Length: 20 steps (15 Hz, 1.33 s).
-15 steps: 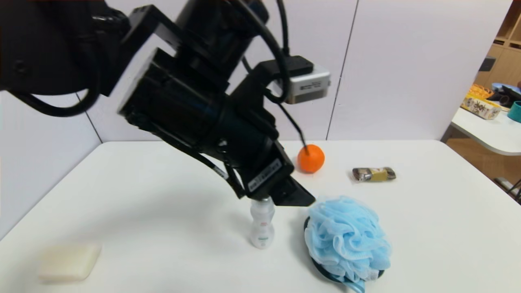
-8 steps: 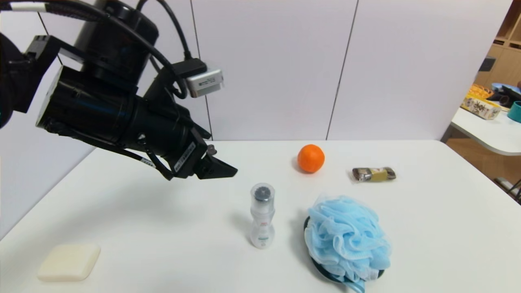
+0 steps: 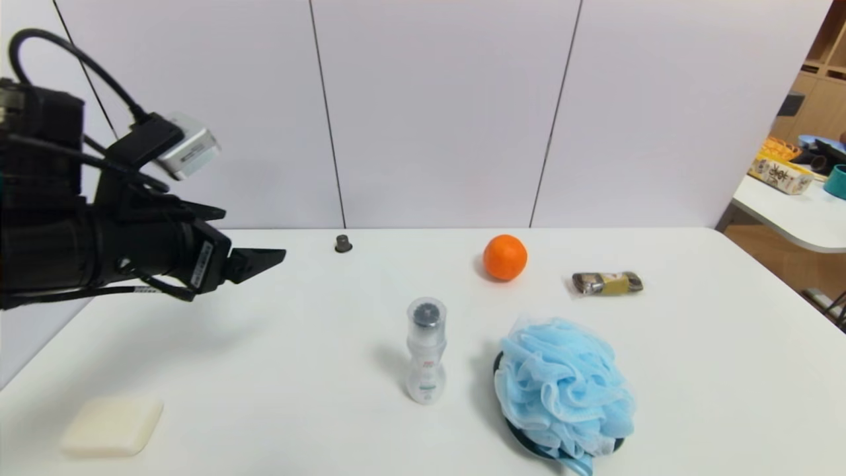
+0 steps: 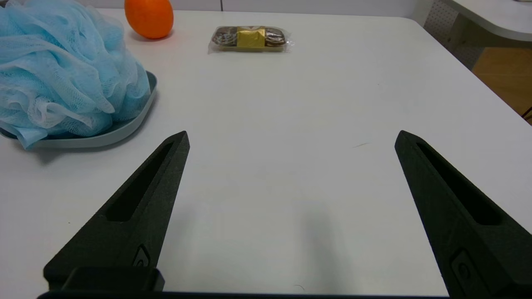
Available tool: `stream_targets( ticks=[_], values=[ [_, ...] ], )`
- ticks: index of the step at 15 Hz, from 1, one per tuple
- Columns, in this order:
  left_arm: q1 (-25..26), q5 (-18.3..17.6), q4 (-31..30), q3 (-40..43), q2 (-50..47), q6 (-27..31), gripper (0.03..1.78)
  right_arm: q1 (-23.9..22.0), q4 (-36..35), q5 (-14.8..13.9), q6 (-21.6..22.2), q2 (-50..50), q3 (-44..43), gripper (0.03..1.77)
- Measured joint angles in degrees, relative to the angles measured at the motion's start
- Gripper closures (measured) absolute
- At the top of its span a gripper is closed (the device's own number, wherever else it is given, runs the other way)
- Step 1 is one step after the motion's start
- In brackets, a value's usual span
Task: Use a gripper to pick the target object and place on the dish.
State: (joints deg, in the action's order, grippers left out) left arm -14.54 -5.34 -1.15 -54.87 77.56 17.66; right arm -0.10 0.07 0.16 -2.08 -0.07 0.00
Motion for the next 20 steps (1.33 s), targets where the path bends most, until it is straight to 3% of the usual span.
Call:
stream_targets(
  ticks=[3, 6, 15, 18, 20],
  values=[
    [6.14, 0.41, -8.19, 11.04, -9.06, -0.20, 0.12, 0.00, 0.00, -0.02, 0.00, 0.00, 0.00, 0.09],
    [11.04, 0.49, -10.95, 19.87, -21.33, -0.39, 0.12, 0.00, 0.02, 0.00, 0.00, 0.00, 0.00, 0.09],
    [15.29, 0.52, -11.25, 45.20, -58.14, -2.73, 0.12, 0.00, 0.00, 0.00, 0.02, 0.00, 0.00, 0.09],
    [14.92, 2.71, -10.90, 52.01, -66.48, -4.11, 0.12, 0.00, 0.02, -0.02, 0.02, 0.00, 0.00, 0.09],
    [14.70, 3.96, -6.46, 53.93, -71.14, -5.60, 0.12, 0.00, 0.02, 0.02, 0.00, 0.00, 0.00, 0.09]
  ],
)
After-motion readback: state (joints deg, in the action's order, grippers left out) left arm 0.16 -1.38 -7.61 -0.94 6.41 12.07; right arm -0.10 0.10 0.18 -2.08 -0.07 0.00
